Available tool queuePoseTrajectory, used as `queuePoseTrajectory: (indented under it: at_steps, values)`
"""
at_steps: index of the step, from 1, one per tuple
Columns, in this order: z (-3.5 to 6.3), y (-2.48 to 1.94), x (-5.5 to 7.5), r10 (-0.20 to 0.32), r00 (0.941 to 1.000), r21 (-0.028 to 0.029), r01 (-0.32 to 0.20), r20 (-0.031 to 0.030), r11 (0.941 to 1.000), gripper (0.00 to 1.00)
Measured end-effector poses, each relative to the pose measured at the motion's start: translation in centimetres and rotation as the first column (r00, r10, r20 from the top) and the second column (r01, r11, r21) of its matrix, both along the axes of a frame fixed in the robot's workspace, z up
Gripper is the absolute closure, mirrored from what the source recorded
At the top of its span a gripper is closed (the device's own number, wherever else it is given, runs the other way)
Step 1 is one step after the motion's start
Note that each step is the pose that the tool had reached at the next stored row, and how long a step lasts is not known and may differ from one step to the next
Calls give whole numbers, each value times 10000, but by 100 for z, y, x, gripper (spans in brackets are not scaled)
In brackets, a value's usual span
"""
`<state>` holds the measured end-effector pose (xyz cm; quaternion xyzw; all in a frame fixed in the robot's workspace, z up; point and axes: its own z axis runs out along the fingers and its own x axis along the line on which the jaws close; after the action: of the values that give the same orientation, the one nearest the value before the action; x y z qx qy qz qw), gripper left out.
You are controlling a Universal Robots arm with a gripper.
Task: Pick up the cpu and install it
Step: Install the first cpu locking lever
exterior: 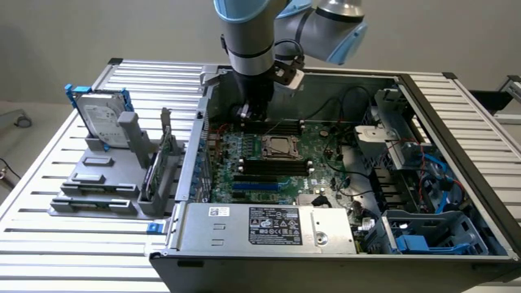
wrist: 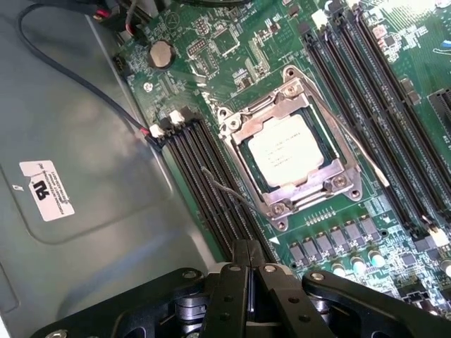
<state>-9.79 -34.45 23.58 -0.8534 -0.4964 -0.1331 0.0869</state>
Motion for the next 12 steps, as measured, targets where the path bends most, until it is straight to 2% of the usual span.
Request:
queuePoseTrajectory:
  at_steps: [7,12]
  values:
    - [-112,0,17,-768,9970,0,768,0,9970,89]
    - [-195,3,34,-956,9954,1,956,0,9954,89]
